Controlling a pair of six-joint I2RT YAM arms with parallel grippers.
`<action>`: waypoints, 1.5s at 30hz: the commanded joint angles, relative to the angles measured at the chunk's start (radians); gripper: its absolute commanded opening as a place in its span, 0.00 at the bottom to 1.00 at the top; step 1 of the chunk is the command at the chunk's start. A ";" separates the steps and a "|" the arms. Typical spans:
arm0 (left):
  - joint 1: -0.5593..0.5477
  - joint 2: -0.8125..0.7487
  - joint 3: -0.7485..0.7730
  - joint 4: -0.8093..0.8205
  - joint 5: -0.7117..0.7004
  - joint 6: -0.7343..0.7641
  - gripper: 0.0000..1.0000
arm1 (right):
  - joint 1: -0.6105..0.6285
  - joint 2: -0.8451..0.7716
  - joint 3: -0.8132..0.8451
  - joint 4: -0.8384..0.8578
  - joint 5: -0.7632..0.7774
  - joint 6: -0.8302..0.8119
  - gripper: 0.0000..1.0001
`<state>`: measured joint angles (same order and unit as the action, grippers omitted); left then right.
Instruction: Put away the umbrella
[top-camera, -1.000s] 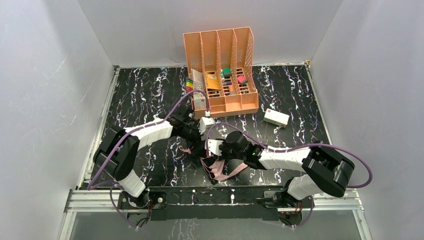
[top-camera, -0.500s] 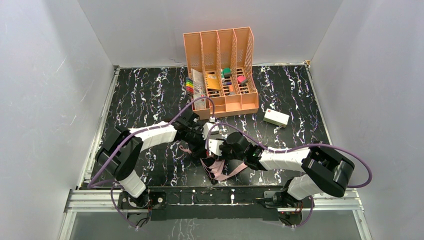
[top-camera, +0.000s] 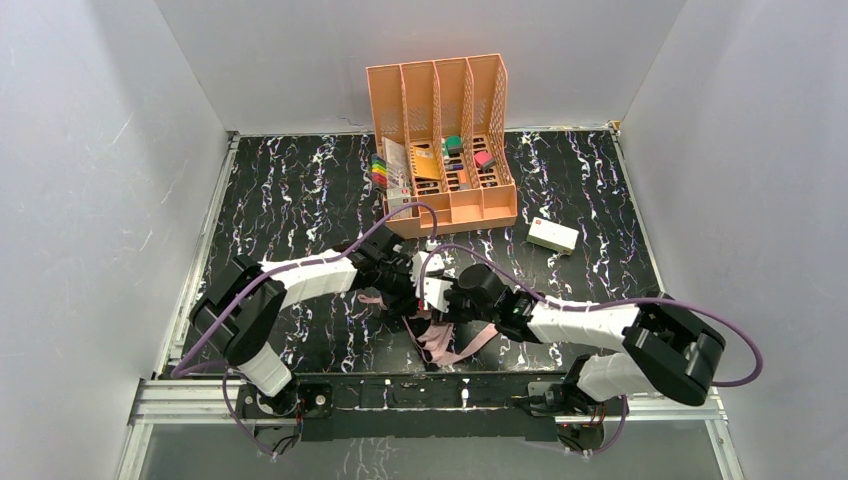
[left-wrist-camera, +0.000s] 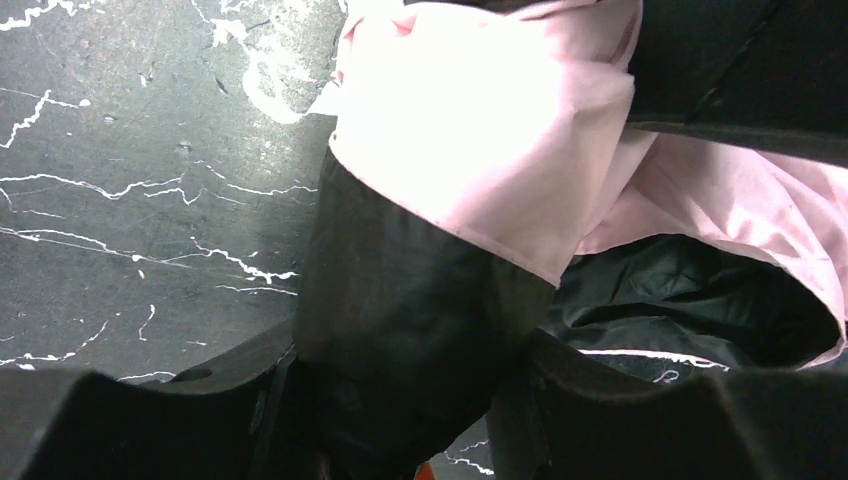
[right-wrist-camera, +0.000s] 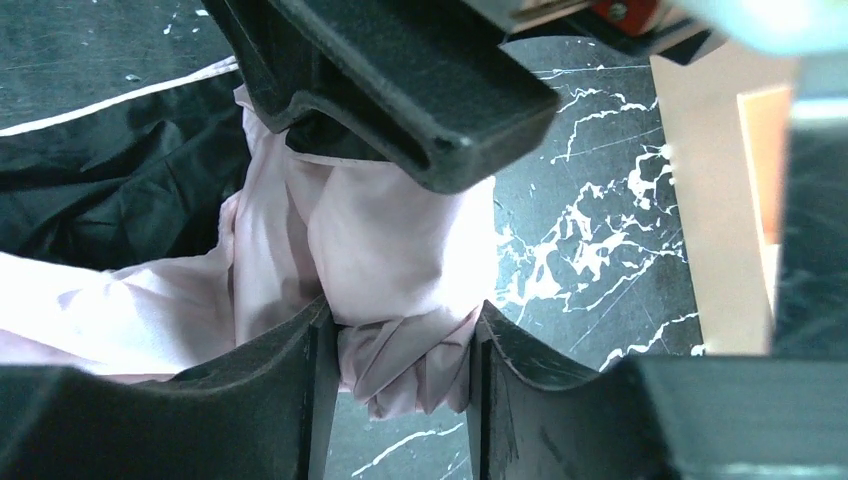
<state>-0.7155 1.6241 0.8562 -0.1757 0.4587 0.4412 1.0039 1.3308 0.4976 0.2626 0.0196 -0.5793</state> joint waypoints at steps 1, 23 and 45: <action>-0.010 -0.013 -0.047 -0.051 -0.067 -0.012 0.34 | 0.002 -0.099 0.021 -0.060 -0.014 0.054 0.55; -0.013 -0.003 -0.050 -0.022 -0.235 -0.181 0.13 | 0.002 -0.385 0.115 -0.577 0.034 0.860 0.64; 0.065 -0.045 -0.055 -0.002 -0.306 -0.026 0.00 | -0.037 -0.011 0.190 -0.498 -0.158 0.671 0.71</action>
<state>-0.6701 1.5890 0.8234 -0.1051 0.2401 0.3450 0.9855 1.2922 0.6384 -0.2913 -0.1169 0.1455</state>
